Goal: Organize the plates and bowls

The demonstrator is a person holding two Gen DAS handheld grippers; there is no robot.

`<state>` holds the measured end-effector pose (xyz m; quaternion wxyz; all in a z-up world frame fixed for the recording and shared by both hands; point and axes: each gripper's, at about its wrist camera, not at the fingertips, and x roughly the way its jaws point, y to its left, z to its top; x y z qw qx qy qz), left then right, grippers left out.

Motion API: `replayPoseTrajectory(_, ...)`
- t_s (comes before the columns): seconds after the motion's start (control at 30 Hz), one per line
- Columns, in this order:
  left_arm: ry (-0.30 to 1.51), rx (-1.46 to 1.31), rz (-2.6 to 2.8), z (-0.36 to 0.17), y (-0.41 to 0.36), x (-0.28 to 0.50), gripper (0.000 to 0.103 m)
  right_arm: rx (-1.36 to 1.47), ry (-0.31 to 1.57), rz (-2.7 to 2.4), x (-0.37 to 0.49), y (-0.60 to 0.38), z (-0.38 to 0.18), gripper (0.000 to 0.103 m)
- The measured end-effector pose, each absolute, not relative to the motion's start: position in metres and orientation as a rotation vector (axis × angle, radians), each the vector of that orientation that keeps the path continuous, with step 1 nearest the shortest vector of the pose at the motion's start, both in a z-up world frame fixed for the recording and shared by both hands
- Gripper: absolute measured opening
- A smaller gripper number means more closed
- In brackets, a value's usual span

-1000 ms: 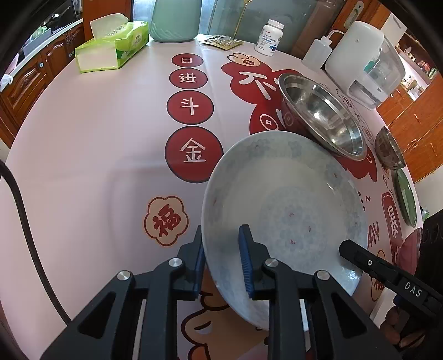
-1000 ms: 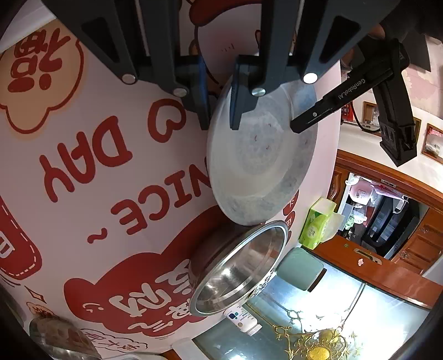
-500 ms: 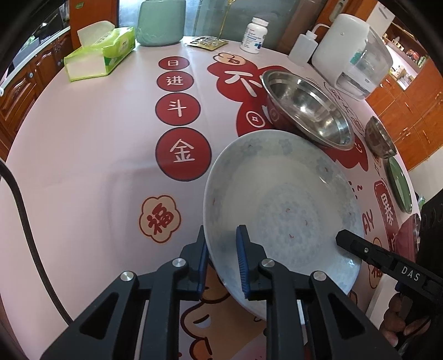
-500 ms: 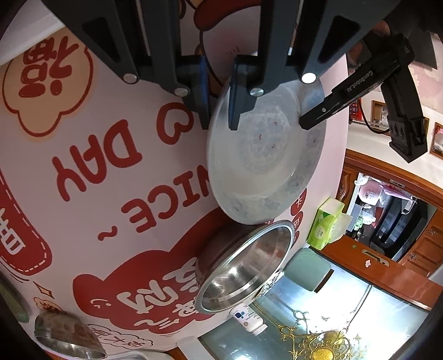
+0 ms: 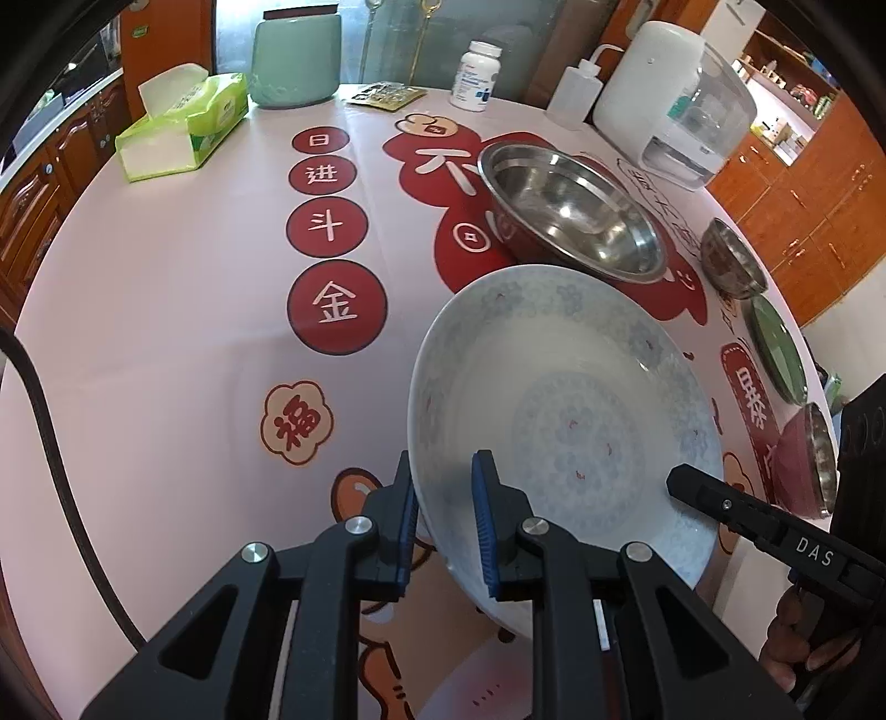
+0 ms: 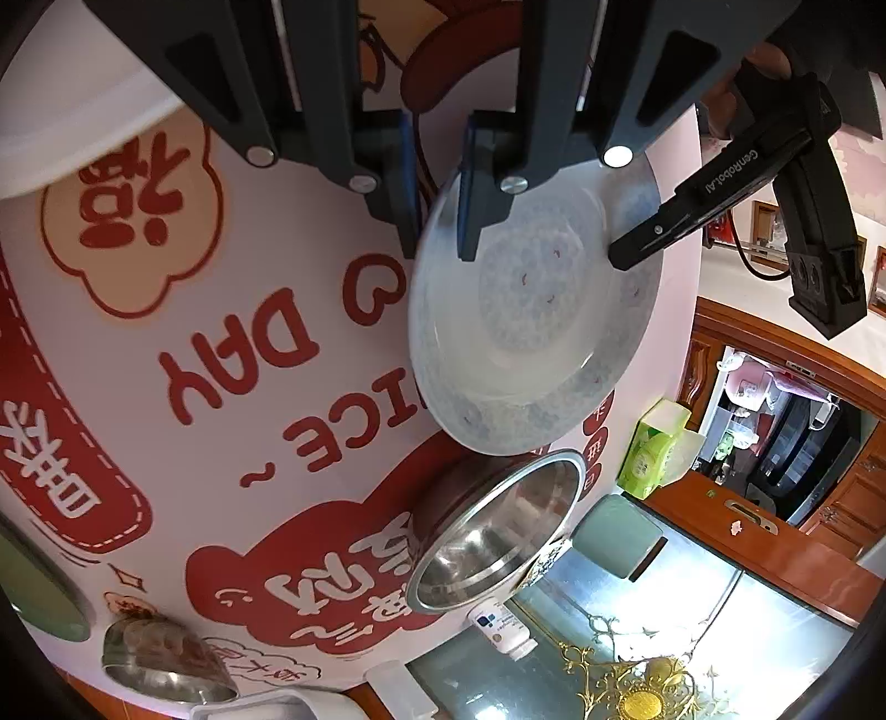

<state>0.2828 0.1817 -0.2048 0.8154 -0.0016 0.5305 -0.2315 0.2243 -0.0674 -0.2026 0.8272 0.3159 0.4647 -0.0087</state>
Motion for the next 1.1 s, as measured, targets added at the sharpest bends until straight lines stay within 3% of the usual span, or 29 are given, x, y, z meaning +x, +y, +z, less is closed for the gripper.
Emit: replayPoseTrajectory(1.1,1.018,0.073,-0.676,-0.128,0.183,0.185,0.017,0.643,0.867,-0.122,0.1,-0.05,-0.138,0.012)
